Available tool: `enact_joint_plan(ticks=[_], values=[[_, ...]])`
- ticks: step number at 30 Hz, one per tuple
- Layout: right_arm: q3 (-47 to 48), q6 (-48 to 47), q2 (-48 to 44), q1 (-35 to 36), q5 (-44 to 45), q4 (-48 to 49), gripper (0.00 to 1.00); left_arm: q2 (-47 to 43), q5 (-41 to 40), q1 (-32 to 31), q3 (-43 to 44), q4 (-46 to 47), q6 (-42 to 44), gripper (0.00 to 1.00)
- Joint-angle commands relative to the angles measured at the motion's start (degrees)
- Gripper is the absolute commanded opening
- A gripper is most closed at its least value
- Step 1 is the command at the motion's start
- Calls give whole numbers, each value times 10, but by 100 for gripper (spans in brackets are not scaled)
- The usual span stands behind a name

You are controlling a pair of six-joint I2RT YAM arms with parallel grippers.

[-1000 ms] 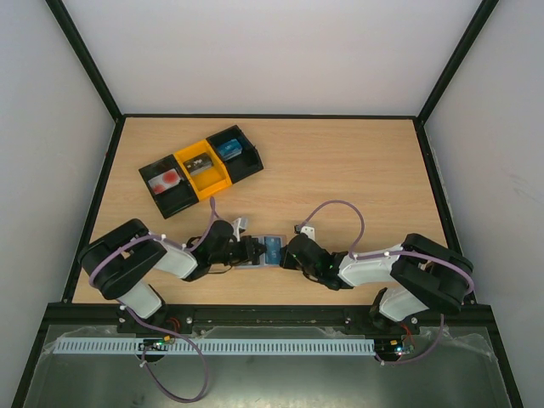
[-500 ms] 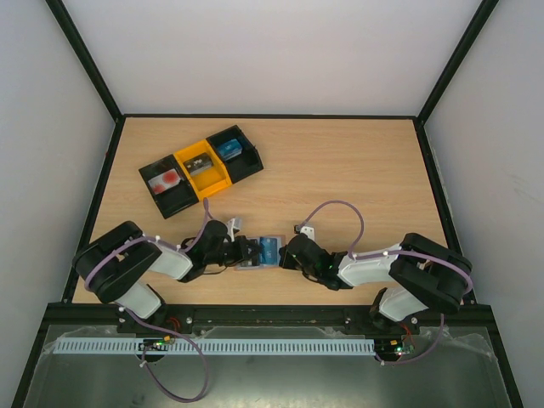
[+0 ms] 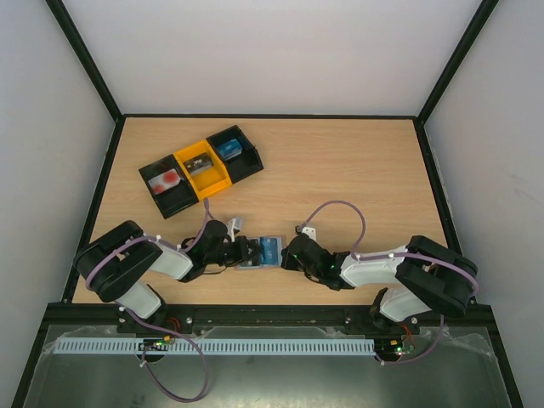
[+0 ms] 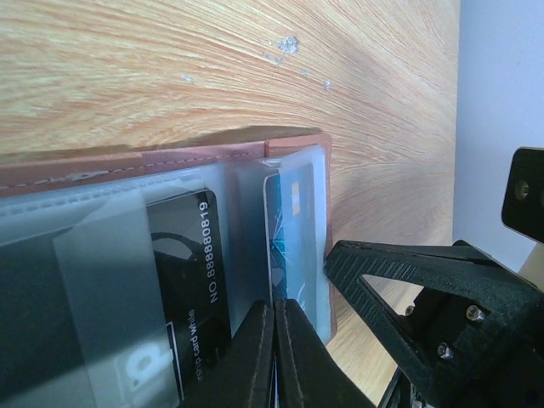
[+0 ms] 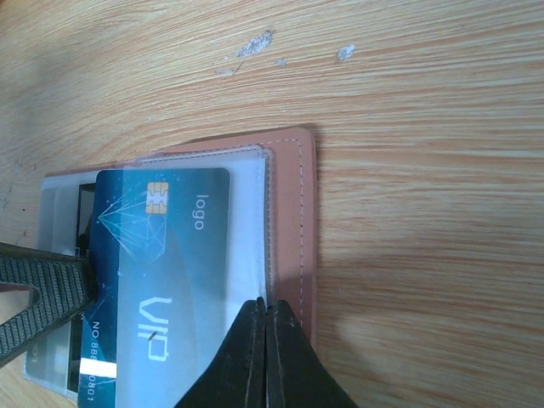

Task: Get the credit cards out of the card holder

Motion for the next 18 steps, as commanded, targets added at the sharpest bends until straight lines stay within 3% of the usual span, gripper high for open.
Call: enact_joint_plan(ticks=[1,18], values=[[3,-8,4,1,5,-20,2,14,8,3,2,19,8,3],[58,-34,8,0,25,-52,5,13,6,3,2,23,-1,3]])
